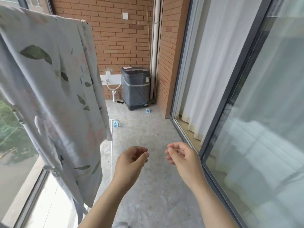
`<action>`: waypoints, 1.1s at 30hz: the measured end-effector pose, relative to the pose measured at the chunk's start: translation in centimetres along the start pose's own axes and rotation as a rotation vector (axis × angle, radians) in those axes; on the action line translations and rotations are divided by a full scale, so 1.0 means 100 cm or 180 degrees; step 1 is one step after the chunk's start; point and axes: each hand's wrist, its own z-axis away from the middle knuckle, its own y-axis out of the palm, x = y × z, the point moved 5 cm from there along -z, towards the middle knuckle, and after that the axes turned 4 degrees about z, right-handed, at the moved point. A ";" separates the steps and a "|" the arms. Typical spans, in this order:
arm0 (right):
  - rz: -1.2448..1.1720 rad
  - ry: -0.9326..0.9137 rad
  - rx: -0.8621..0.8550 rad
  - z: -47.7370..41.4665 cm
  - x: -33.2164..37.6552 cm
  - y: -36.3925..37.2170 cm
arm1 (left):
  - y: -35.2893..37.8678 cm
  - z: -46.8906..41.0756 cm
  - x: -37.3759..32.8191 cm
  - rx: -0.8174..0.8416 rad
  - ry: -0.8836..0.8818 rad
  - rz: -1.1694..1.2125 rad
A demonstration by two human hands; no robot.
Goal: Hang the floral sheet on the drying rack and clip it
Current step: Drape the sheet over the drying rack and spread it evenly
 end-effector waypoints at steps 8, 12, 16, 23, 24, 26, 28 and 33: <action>0.0173 -0.0139 0.0050 -0.088 0.010 0.017 | 0.005 -0.086 -0.002 -0.0119 0.0030 0.0154; 0.0184 -0.0223 0.0048 -0.150 0.017 0.035 | 0.004 -0.151 -0.004 -0.0112 0.0102 0.0214; 0.0149 -0.0219 0.0044 -0.214 0.026 0.046 | 0.004 -0.219 -0.009 -0.0112 0.0096 0.0175; 0.0176 -0.0128 0.0037 -0.323 0.010 0.054 | 0.026 -0.325 -0.013 -0.0034 0.0122 0.0031; 0.0160 -0.0135 0.0039 -0.342 0.007 0.054 | 0.031 -0.343 -0.013 -0.0060 0.0120 0.0037; 0.0121 -0.0168 0.0065 -0.382 -0.001 0.054 | 0.043 -0.381 -0.011 -0.0108 0.0123 0.0047; 0.0088 -0.0183 0.0126 -0.424 -0.008 0.054 | 0.057 -0.418 -0.012 -0.0162 0.0112 0.0060; 0.0012 -0.0280 0.0320 -0.540 -0.012 0.051 | 0.092 -0.509 -0.025 -0.0383 0.0109 0.0018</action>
